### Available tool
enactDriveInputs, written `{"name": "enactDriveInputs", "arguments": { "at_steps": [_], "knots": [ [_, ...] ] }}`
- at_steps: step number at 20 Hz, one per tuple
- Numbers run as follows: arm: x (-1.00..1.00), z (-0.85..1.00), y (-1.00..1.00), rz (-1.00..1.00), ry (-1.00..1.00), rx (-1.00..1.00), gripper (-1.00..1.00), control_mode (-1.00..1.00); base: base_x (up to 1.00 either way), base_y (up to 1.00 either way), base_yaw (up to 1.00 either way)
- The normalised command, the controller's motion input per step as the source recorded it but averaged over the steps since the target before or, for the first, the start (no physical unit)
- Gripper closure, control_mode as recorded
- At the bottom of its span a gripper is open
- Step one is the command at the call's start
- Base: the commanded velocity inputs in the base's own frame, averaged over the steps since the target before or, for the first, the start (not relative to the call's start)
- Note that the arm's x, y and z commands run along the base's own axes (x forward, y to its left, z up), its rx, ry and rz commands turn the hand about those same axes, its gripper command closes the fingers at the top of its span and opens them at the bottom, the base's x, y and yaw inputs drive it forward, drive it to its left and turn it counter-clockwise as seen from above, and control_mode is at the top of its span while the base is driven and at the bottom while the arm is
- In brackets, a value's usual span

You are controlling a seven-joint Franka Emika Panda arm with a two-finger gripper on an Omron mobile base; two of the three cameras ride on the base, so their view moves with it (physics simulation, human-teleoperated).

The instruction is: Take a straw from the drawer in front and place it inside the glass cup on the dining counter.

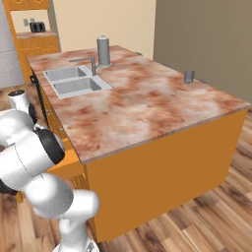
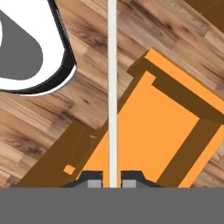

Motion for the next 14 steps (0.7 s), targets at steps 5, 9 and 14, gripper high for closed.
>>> {"name": "enactDriveInputs", "arguments": {
  "at_steps": [5, 9, 14],
  "knots": [
    [-0.16, 0.67, -0.2, 0.0, 0.0, 0.0, 1.0, -1.0, 0.0, 0.0, 0.0],
    [-0.08, 0.47, -0.14, 0.0, 0.0, -0.01, 1.0, -1.0, 0.0, 0.0, 0.0],
    [-0.2, 0.2, -0.13, 0.0, -0.07, 0.0, 1.0, -1.0, 0.0, 0.0, 0.0]
  ]
}}
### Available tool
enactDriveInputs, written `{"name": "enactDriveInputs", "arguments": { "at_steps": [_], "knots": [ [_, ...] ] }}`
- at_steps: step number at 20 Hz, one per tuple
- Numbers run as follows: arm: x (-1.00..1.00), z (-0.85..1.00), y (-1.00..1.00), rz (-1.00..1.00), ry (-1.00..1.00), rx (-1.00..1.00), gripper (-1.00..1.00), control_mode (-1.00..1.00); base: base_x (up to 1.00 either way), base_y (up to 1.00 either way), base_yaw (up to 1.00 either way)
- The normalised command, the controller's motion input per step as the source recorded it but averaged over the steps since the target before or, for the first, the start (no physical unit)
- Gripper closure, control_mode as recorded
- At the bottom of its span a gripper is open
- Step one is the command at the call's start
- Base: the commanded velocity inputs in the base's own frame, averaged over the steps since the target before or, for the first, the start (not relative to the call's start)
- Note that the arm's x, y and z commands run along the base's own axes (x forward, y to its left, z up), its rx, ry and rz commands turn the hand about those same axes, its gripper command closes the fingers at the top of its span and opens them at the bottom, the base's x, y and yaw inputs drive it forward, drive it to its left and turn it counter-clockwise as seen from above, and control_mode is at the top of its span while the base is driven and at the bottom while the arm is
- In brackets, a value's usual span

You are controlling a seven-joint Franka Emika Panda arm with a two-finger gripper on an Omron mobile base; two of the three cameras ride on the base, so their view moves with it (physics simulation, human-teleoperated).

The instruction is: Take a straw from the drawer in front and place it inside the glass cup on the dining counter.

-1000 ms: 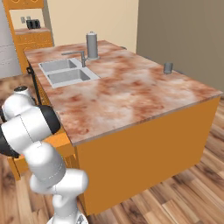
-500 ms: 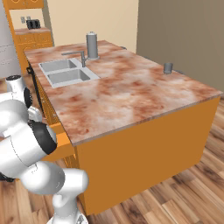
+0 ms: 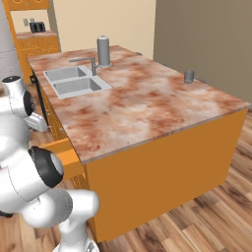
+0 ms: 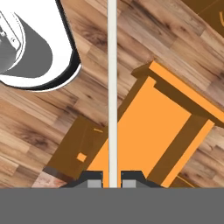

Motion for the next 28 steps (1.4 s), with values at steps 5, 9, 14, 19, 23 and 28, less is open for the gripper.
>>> {"name": "enactDriveInputs", "arguments": {
  "at_steps": [5, 9, 14, 19, 23, 28],
  "knots": [
    [-0.22, 0.05, -0.05, 0.01, -0.09, -0.02, 1.0, -1.0, 0.0, 0.0, 0.0],
    [-0.06, 0.0, -0.23, 0.01, -0.03, 0.0, 1.0, -1.0, 0.0, 0.0, 0.0],
    [0.0, 0.0, -0.06, 0.0, 0.0, 0.0, 1.0, 1.0, 0.0, -0.05, 0.0],
    [0.0, 0.0, 0.0, 0.0, 0.0, 0.0, 1.0, 1.0, -0.13, -0.56, 0.0],
    [0.0, 0.0, 0.0, 0.0, 0.0, 0.0, 1.0, 1.0, -0.03, -0.93, 0.0],
    [0.0, 0.0, 0.0, 0.0, 0.0, 0.0, 1.0, 1.0, 0.0, -0.99, 0.0]
  ]
}}
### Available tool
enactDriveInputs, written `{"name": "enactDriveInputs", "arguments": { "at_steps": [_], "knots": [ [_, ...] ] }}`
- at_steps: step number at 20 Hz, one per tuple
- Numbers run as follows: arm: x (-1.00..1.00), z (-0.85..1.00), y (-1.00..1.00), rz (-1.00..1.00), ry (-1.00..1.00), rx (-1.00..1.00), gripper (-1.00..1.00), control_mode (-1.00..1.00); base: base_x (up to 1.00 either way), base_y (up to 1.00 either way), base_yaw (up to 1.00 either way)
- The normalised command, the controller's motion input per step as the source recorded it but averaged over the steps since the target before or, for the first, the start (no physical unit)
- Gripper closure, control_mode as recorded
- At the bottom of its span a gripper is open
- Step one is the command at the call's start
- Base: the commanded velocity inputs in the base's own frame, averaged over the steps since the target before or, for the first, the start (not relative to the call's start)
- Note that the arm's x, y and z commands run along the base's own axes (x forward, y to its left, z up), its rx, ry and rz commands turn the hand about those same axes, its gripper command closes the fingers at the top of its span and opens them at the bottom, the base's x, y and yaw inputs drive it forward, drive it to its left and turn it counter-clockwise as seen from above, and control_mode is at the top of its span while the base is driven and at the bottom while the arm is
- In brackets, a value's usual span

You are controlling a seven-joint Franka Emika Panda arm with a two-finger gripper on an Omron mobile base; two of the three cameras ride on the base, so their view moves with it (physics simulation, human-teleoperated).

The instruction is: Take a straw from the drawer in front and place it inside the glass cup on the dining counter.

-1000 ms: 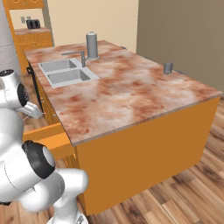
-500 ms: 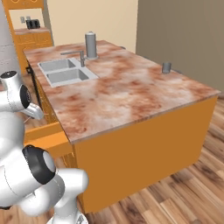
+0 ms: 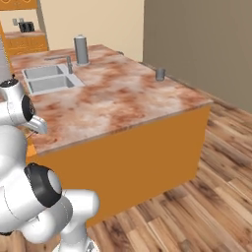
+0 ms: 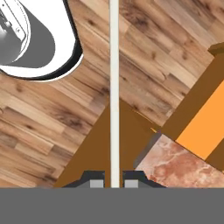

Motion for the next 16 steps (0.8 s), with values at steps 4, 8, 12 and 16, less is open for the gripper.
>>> {"name": "enactDriveInputs", "arguments": {
  "at_steps": [4, 8, 12, 16],
  "knots": [
    [0.0, 0.0, 0.0, 0.0, 0.0, 0.0, 1.0, 1.0, 0.03, -1.0, 0.0],
    [0.0, 0.0, 0.0, 0.0, 0.0, 0.0, 1.0, 1.0, 0.17, -0.97, 0.0],
    [0.0, 0.0, 0.0, 0.0, 0.0, 0.0, 1.0, 1.0, 0.35, -0.9, 0.0],
    [0.0, 0.0, 0.0, 0.0, 0.0, 0.0, 1.0, 1.0, 0.52, -0.84, 0.0]
  ]
}}
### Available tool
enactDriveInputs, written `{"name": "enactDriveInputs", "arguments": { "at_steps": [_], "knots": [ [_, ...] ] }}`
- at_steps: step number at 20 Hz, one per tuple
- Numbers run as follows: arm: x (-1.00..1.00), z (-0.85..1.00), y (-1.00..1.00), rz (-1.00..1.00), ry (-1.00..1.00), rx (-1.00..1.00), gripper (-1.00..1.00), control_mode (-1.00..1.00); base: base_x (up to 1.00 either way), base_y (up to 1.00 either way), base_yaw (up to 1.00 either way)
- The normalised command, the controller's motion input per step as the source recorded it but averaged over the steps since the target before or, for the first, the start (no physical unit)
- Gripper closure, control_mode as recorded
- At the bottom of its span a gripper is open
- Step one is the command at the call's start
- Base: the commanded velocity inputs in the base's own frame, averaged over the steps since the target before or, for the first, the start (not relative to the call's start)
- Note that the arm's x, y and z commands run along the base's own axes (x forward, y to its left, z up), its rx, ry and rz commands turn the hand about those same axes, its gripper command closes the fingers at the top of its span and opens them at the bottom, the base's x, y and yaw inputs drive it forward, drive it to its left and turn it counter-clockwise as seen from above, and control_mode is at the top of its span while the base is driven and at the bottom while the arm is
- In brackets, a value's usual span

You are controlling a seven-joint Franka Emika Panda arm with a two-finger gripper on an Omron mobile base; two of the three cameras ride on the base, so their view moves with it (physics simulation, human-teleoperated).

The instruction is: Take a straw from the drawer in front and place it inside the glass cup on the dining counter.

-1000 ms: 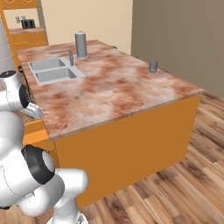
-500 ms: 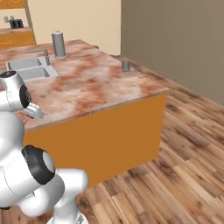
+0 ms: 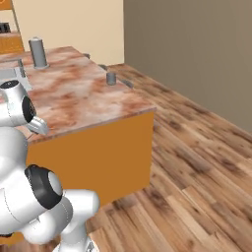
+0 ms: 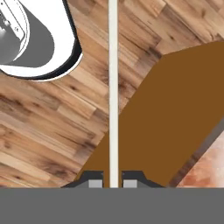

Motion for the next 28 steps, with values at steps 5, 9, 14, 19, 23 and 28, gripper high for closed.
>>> {"name": "enactDriveInputs", "arguments": {
  "at_steps": [5, 9, 14, 19, 23, 28],
  "knots": [
    [0.0, 0.0, 0.0, 0.0, 0.0, 0.0, 1.0, 1.0, 0.57, -0.82, 0.0],
    [0.0, 0.0, 0.0, 0.0, 0.0, 0.0, 1.0, 1.0, 0.6, -0.78, 0.0],
    [0.0, 0.0, 0.0, 0.0, 0.0, 0.0, 1.0, 1.0, 0.6, -0.62, 0.0],
    [0.0, 0.0, 0.0, 0.0, 0.0, 0.0, 1.0, 1.0, 0.68, -0.53, 0.0],
    [0.0, 0.0, 0.0, 0.0, 0.0, 0.0, 1.0, 1.0, 0.75, -0.55, 0.01],
    [0.0, 0.0, 0.0, 0.0, 0.0, 0.0, 1.0, 1.0, 0.84, -0.44, 0.05]
  ]
}}
